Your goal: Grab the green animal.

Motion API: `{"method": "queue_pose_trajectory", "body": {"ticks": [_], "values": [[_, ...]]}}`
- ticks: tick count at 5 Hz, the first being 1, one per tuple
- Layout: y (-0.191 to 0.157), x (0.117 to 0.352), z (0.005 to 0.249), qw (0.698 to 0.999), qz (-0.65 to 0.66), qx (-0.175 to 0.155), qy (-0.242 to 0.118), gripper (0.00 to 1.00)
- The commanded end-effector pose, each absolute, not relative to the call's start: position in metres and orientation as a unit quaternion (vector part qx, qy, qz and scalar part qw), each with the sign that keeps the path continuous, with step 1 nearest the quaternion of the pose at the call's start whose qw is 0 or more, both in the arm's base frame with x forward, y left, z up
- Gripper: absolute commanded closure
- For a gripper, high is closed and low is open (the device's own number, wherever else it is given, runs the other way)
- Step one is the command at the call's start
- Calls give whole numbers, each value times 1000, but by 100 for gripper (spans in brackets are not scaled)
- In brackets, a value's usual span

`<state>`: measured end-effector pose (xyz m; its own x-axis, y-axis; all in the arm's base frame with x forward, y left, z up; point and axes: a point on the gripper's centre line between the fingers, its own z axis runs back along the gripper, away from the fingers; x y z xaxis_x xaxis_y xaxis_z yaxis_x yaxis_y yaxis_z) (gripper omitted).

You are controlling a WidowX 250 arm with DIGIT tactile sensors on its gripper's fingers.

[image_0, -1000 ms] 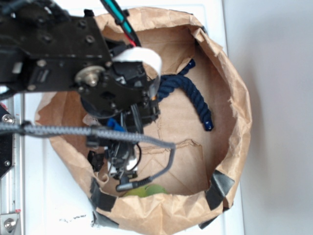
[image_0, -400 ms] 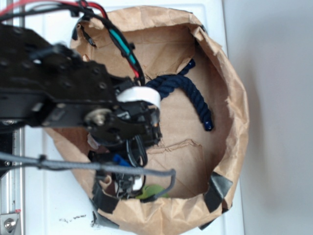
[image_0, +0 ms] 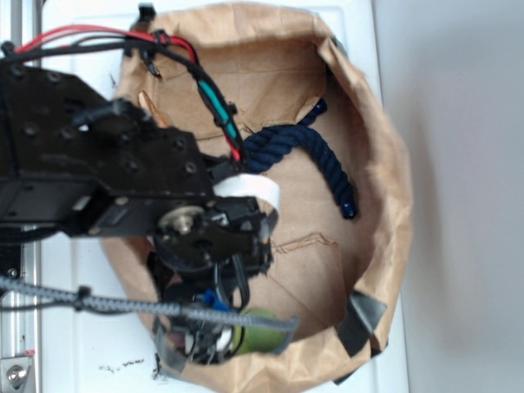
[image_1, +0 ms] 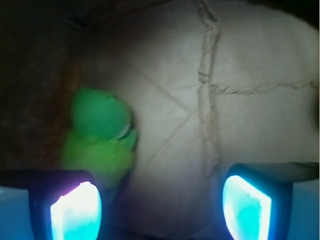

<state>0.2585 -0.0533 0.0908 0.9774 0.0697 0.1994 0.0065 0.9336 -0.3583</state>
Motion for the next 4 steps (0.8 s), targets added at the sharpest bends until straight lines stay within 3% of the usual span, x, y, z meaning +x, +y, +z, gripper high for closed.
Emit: {"method": "queue_pose_trajectory", "body": {"ticks": [1, 3, 4], "values": [[-54, 265, 119, 957, 5, -251, -145, 0], [-66, 276, 99, 967, 8, -206, -148, 0], [-79, 282, 81, 967, 0, -217, -132, 0]]}}
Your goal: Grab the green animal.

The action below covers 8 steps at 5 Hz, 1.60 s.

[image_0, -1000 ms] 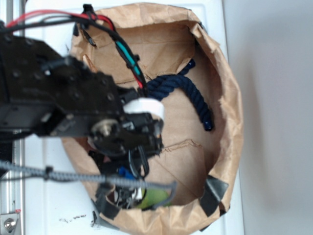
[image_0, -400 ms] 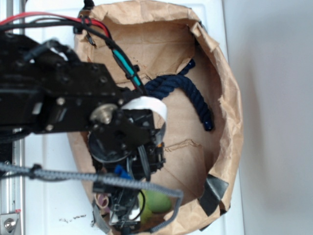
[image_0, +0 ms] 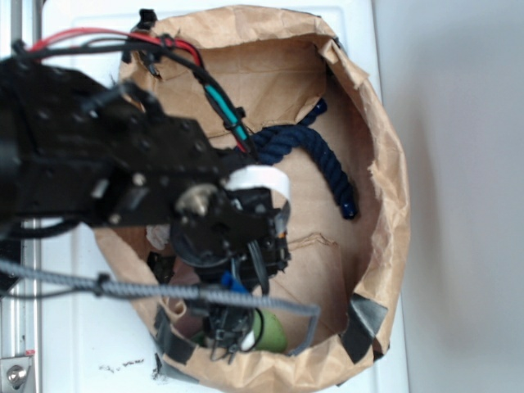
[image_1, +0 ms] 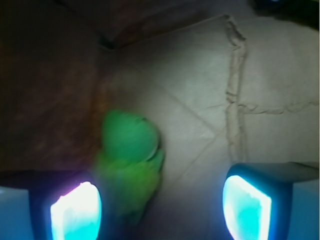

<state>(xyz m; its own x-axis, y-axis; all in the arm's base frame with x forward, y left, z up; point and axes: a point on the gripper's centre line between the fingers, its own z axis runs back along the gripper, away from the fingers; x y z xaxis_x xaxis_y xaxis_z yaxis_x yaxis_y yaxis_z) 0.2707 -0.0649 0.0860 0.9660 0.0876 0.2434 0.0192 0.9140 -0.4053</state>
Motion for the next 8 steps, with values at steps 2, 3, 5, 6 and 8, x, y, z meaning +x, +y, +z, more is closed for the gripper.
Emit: {"method": "queue_pose_trajectory", "body": {"ticks": [2, 3, 5, 6, 8], "values": [[-100, 294, 55, 963, -13, -249, -101, 0], [-99, 296, 47, 967, -11, -237, -98, 0], [-89, 301, 49, 970, 10, -203, -131, 100], [-87, 301, 46, 971, 12, -201, -129, 100], [-80, 305, 47, 971, 27, -198, -128, 100]]}}
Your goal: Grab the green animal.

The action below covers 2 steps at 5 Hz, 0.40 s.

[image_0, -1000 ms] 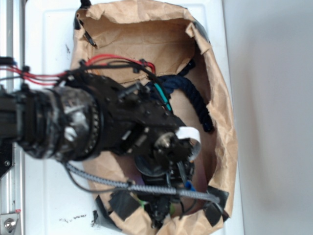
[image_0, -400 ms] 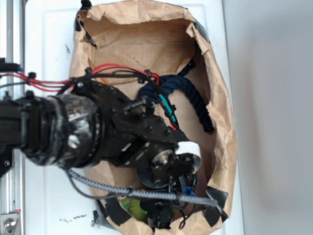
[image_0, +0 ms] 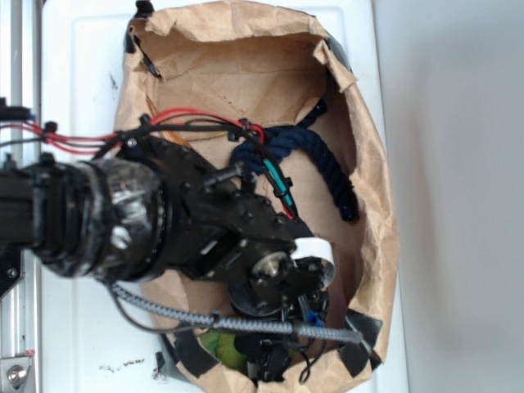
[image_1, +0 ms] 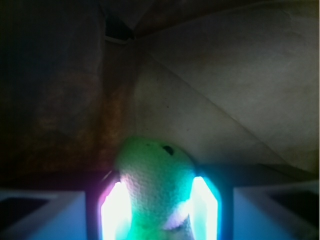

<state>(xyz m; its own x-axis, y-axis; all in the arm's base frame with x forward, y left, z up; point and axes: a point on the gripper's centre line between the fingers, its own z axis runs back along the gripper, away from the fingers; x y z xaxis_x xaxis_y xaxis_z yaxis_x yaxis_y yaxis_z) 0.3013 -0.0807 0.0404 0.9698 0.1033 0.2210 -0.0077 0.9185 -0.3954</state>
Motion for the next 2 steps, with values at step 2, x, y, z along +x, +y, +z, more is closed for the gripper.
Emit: {"method": "queue_pose_trajectory", "body": {"ticks": [2], "values": [[-28, 305, 89, 967, 120, -147, -172, 100]]}}
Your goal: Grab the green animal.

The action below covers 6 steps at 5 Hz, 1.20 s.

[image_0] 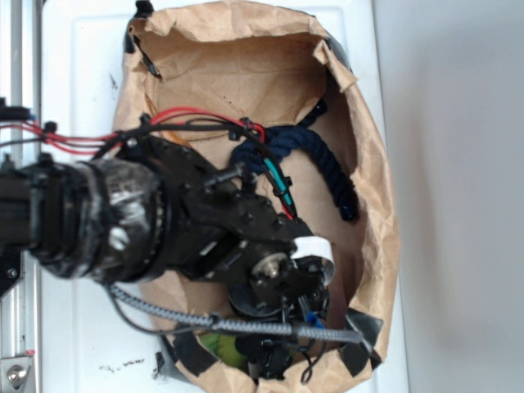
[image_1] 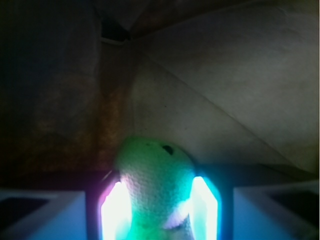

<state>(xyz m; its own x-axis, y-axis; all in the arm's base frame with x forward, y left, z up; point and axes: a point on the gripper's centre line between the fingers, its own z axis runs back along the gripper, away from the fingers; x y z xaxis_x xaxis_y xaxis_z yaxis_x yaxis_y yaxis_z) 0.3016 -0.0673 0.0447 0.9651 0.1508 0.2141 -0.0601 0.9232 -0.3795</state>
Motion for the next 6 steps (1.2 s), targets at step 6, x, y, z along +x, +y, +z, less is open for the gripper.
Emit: {"method": "queue_pose_trajectory", "body": {"ticks": [6], "values": [[47, 306, 196, 941, 280, 58, -178, 100]]}}
